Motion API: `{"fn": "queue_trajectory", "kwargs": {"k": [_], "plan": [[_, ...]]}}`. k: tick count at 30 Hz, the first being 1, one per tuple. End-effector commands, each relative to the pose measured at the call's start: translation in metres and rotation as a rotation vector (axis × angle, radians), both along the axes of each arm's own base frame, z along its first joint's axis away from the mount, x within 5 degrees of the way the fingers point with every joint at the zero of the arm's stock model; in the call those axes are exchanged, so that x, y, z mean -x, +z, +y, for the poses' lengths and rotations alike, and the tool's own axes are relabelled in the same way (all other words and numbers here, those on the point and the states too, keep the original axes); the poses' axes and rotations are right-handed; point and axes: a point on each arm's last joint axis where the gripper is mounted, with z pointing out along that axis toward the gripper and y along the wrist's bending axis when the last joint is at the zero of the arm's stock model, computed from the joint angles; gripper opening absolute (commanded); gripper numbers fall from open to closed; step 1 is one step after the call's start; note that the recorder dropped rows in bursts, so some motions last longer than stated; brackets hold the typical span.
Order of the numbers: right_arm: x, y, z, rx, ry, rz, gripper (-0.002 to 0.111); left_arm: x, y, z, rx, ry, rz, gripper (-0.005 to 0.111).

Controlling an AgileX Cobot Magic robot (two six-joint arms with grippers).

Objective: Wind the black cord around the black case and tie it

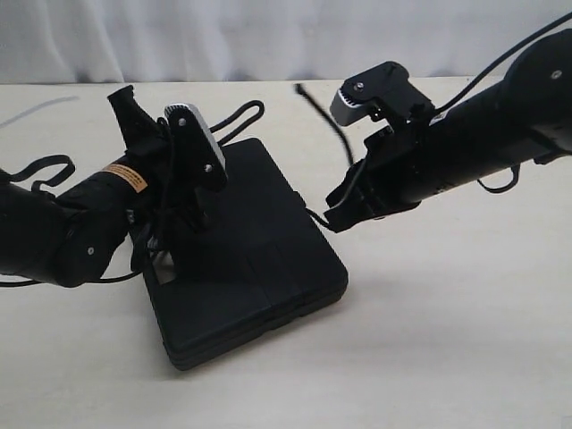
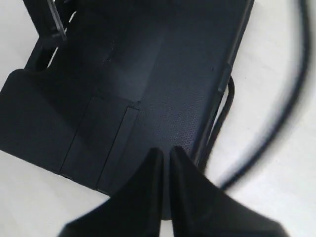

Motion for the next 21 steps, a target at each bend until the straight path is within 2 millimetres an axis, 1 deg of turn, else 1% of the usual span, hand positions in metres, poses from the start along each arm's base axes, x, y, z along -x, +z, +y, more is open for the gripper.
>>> {"fn": "queue_trajectory", "kwargs": {"k": [1,8,9,11,13,15,16,18,19,21], "plan": [[0.0,-0.002,0.0,-0.002,-0.009,-0.001,0.004,0.0,0.0,-0.001,0.02,-0.007,-0.007,0.0],[-0.009,-0.019,0.002,0.017,-0.028,0.025,0.004,0.0,0.004,-0.005,0.072,-0.032,-0.027,0.0],[-0.012,-0.018,0.001,0.008,-0.063,0.012,0.004,0.0,0.004,-0.005,0.079,-0.03,-0.025,0.0],[-0.018,-0.017,-0.006,-0.02,-0.185,0.021,0.006,0.0,0.004,-0.005,0.082,-0.029,-0.024,0.0],[-0.024,-0.018,-0.018,-0.012,-0.264,0.025,0.013,0.0,0.004,-0.005,0.082,-0.029,-0.024,0.0],[-0.026,-0.023,-0.03,-0.021,-0.354,0.069,0.025,0.0,0.004,-0.005,0.086,-0.027,-0.022,0.0],[-0.026,-0.027,-0.033,-0.019,-0.365,0.081,0.032,0.001,0.004,-0.006,0.103,-0.036,-0.017,0.0],[-0.024,-0.028,-0.03,-0.019,-0.353,0.085,0.041,0.003,0.004,-0.011,0.152,-0.091,0.003,0.0],[-0.021,-0.027,-0.024,-0.023,-0.32,0.079,0.045,0.005,0.004,-0.014,0.176,-0.125,0.02,0.0],[-0.018,-0.025,-0.009,-0.059,-0.251,0.052,0.046,0.01,0.003,-0.021,0.257,-0.189,0.085,0.0]]}}
